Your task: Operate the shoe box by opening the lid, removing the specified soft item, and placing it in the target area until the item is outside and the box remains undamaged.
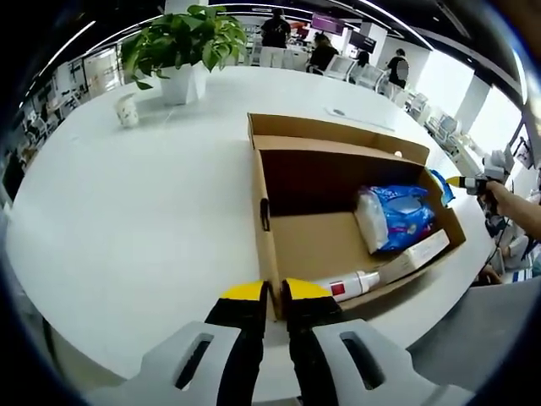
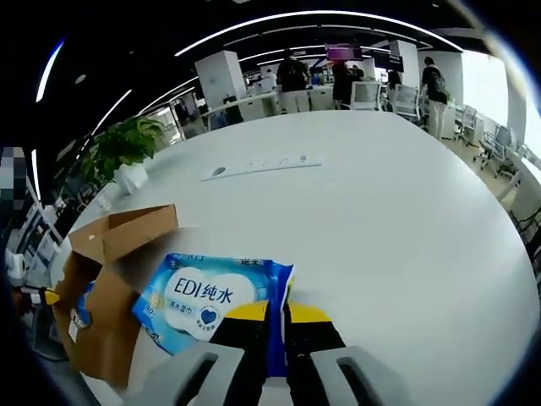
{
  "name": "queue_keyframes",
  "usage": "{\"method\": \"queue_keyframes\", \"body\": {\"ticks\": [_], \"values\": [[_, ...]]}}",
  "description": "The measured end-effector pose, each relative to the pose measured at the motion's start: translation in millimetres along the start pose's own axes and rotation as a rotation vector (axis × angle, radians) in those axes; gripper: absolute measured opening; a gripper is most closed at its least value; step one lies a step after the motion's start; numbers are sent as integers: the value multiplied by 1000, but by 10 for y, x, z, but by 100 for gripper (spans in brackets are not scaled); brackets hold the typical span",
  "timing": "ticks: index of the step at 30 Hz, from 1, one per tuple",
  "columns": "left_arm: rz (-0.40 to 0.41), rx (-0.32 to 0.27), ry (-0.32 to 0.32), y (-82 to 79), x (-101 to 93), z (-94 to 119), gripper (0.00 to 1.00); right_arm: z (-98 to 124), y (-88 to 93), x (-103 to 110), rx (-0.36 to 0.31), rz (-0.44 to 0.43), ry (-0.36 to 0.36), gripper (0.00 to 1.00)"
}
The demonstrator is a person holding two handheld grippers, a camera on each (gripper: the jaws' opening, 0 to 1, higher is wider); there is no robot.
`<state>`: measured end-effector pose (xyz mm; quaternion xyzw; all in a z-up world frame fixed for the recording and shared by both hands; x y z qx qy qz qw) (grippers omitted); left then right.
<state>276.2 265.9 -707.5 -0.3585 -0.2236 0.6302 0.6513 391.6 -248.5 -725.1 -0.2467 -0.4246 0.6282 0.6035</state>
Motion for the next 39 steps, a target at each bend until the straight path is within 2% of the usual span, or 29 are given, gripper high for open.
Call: {"method": "queue_keyframes", "body": {"ticks": [8,19,28,37,39], "values": [[-11,-6,22,-21,-44,38,14,18,-45,-13,-3,46,-28,14],[-41,-41,31,-125,-75,97,17,120,-144,164,-14,151,-99,21],[-91,-76,63,-304,-198,134,16,215,-245,429,-35,216,-189,24],[-145,-81,128,-474,-377,19,18,272,-308,756,-46,278,-290,24],[-155,-80,131,-500,-396,-8,19,287,-329,889,-49,305,-335,24]]}}
Point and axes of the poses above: the point that each gripper's makers call its tool centre point, and the gripper's own axes: z roughly backward along the fingers, x roughly to its left, y roughly out of its underside, the point moved 9 cm from there along z, roughly backward along the fingers, and after that the axes turned 12 degrees about -x, right-handed, at the moved point
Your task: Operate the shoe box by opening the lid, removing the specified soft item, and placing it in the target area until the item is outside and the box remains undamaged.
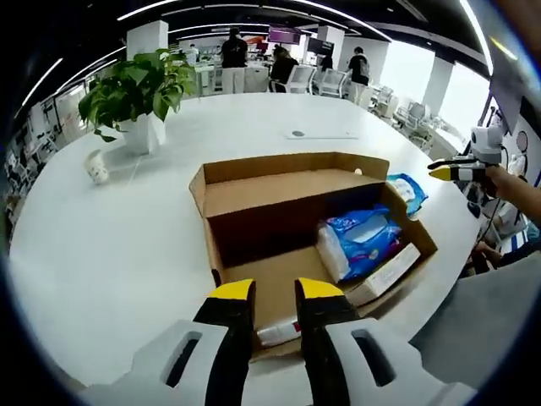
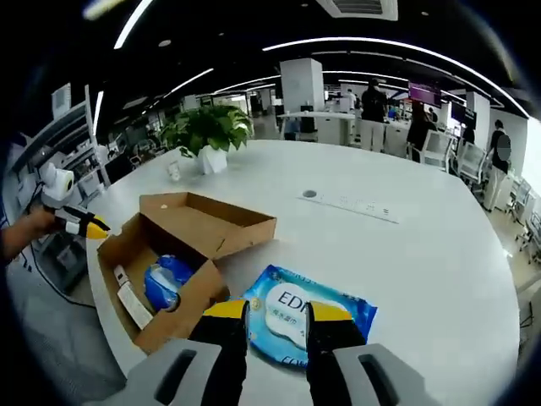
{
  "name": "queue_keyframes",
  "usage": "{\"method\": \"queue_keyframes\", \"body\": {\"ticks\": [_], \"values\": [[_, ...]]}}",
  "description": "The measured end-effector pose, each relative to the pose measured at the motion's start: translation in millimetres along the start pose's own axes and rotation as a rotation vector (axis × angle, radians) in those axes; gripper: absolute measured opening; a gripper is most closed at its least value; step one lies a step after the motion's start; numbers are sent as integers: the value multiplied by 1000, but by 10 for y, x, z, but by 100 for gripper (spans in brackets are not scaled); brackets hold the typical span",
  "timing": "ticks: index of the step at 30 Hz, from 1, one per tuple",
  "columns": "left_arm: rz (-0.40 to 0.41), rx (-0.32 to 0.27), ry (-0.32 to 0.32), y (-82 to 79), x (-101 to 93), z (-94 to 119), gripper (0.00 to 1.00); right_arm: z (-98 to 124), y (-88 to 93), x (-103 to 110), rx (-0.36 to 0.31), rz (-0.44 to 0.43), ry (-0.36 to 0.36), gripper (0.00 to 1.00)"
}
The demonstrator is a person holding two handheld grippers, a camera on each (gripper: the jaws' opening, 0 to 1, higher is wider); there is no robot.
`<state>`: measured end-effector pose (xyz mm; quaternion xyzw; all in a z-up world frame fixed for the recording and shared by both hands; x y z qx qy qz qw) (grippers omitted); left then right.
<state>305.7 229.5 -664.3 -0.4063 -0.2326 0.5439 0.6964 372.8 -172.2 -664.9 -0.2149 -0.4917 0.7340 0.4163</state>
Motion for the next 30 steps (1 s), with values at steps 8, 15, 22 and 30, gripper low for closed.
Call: {"method": "queue_keyframes", "body": {"ticks": [8,15,22,30], "values": [[6,9,-2,48,15,2,19,-212,-166,393,3,124,-141,24],[1,5,-40,89,91,106,19,-388,-267,630,-2,165,-208,23],[23,0,-84,176,202,237,20,-531,-293,777,12,198,-251,23],[63,8,-117,336,284,315,19,-708,-196,898,64,264,-297,22]]}}
Point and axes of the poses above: the point that each gripper's makers call its tool centre point, and the gripper's own axes: z roughly backward along the fingers, x roughly to its left, y roughly out of its underside, the point moved 9 cm from there along z, roughly backward along the fingers, and after that the axes turned 12 degrees about -x, right-handed, at the moved point
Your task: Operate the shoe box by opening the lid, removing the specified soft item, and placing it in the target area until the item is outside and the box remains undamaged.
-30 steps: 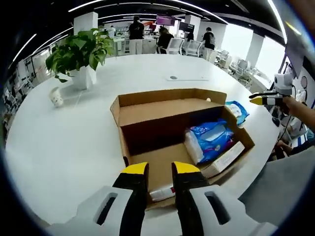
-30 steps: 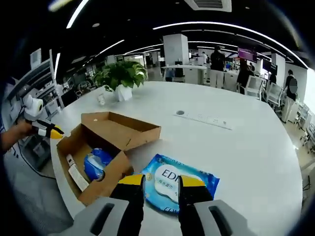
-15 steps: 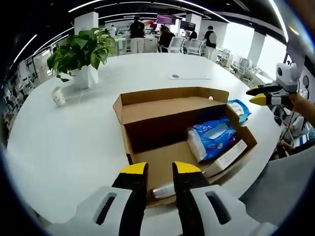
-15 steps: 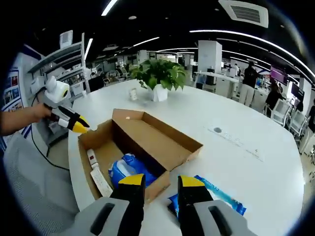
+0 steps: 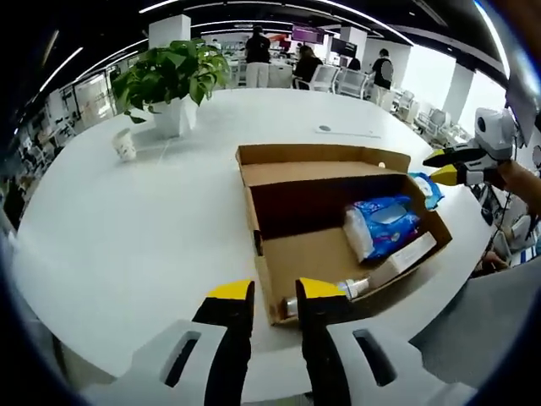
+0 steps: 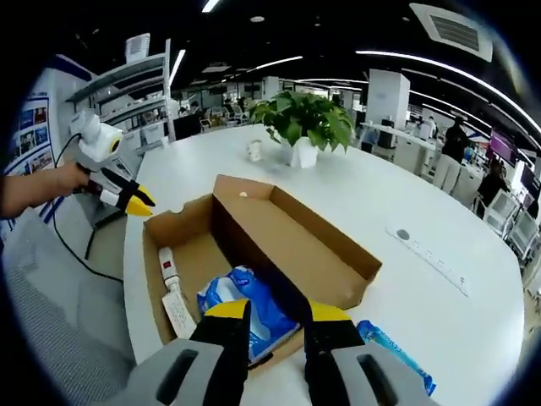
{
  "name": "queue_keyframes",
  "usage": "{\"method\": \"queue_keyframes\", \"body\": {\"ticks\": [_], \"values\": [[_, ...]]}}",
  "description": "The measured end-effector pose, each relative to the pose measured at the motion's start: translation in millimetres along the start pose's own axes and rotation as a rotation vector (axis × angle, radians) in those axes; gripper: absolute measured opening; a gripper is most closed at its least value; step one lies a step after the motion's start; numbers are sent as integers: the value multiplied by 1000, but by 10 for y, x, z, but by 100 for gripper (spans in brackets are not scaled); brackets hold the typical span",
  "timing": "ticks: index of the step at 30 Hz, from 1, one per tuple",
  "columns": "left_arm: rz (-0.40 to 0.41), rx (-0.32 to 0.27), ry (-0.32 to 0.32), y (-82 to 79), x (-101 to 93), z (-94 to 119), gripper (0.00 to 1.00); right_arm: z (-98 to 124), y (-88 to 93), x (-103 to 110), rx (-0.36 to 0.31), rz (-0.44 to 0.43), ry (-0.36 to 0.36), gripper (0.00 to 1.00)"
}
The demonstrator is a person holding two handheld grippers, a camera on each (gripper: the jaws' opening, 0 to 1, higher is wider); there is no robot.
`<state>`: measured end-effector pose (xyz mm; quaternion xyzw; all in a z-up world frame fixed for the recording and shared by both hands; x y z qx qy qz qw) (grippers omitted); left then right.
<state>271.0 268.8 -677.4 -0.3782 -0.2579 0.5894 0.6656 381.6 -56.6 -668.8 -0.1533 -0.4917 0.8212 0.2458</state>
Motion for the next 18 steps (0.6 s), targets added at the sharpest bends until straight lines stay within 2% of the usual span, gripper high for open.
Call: {"method": "queue_keyframes", "body": {"ticks": [8,18], "values": [[36,6,-24,108,55,-37,15,-194,87,30,68,85,-44,21],[68,13,-24,170,81,-100,12,-362,123,51,102,149,-79,18]]}}
Point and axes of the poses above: the point that each gripper's makers call its tool centre point, and the gripper's own axes: z roughly backward along the fingers, x roughly to its left, y roughly out of its underside, the point moved 9 cm from there along z, roughly backward along the fingers, and after that the axes turned 12 degrees about -x, right-handed, at the moved point
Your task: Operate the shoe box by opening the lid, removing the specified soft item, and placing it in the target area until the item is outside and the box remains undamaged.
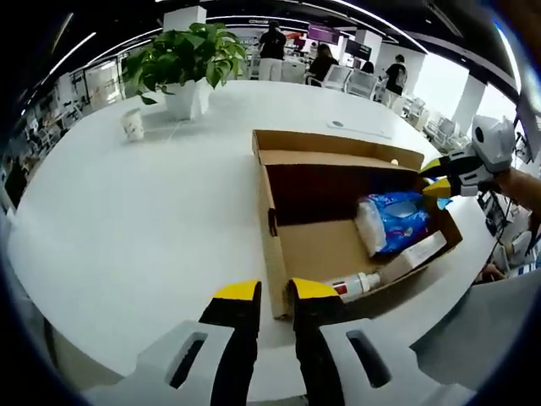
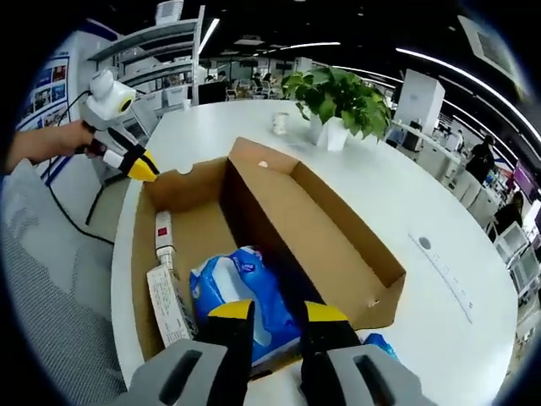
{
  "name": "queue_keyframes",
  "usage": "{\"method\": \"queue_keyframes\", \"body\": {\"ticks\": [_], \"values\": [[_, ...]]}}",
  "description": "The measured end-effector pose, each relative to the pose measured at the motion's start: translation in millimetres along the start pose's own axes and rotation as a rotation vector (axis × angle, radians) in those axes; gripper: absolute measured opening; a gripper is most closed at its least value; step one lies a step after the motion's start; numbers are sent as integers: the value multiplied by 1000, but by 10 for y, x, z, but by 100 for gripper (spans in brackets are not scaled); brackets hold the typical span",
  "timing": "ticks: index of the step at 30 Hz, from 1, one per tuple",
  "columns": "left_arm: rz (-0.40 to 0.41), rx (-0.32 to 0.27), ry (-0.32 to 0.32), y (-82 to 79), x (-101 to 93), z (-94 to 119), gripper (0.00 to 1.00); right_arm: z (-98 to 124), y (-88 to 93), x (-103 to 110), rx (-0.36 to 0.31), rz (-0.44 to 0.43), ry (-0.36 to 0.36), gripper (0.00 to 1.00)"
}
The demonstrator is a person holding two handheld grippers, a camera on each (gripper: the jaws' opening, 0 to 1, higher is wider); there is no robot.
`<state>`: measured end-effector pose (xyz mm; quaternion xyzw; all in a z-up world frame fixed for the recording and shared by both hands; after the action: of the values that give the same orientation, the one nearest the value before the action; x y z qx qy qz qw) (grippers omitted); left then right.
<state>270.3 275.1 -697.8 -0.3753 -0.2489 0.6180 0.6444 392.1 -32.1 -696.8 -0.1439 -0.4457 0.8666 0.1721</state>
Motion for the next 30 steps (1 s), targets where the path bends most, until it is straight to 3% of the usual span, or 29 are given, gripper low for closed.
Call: {"method": "queue_keyframes", "body": {"ticks": [16,30], "values": [[31,13,15,29,-41,-66,5,-280,68,86,52,80,-60,13],[54,19,7,49,-50,-85,5,-452,90,130,87,240,-88,1]]}}
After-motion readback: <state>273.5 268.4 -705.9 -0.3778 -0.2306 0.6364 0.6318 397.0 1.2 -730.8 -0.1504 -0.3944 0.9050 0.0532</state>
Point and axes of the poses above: the point that each gripper's makers call its tool centre point, and the gripper's own axes: z roughly backward along the fingers, x roughly to its left, y roughly out of its underside, the point moved 9 cm from there along z, roughly backward along the fingers, and after that the axes turned 12 degrees about -x, right-handed, at the moved point
